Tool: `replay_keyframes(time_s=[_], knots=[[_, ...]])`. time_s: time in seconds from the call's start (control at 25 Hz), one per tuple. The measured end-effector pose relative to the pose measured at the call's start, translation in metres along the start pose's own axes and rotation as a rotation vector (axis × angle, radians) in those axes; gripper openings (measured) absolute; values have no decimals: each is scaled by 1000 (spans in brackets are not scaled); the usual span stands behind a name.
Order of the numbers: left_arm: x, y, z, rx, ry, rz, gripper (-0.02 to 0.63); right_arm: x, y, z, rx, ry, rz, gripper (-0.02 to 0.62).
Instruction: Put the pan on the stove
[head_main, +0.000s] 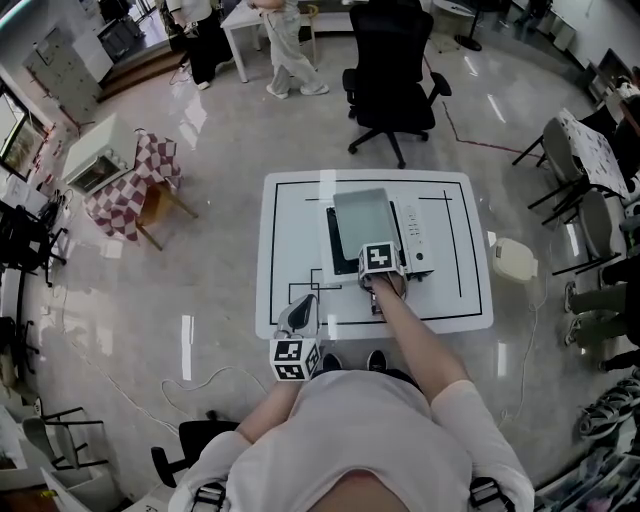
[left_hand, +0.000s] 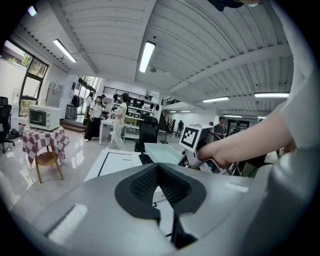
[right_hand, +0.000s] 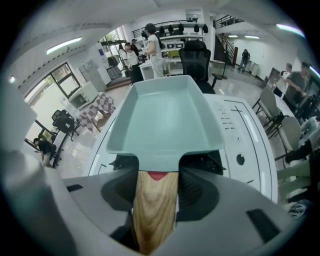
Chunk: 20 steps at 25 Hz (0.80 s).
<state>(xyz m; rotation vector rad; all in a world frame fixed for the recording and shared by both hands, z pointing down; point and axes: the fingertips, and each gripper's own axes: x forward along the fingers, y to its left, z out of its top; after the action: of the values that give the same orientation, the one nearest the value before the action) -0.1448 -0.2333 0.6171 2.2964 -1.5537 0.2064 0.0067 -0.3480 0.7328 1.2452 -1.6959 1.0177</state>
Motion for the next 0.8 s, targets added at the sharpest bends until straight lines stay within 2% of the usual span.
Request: replay_keyframes(time_s=[0.16,0.28,0.6,0.8], knots=[[2,2,-5,-36,17,-6,11,-2,2,7,-50,-1,-20,193],[3,5,-9,-69,35,-4,11,1,6,9,-29,-2,-20,193],[3,3,-12,-86,46,-8,11,1,9,10,3,-4,-14,193],[4,2,-10,-82,44,-11,11,3,10,8,60,-4,9,195]])
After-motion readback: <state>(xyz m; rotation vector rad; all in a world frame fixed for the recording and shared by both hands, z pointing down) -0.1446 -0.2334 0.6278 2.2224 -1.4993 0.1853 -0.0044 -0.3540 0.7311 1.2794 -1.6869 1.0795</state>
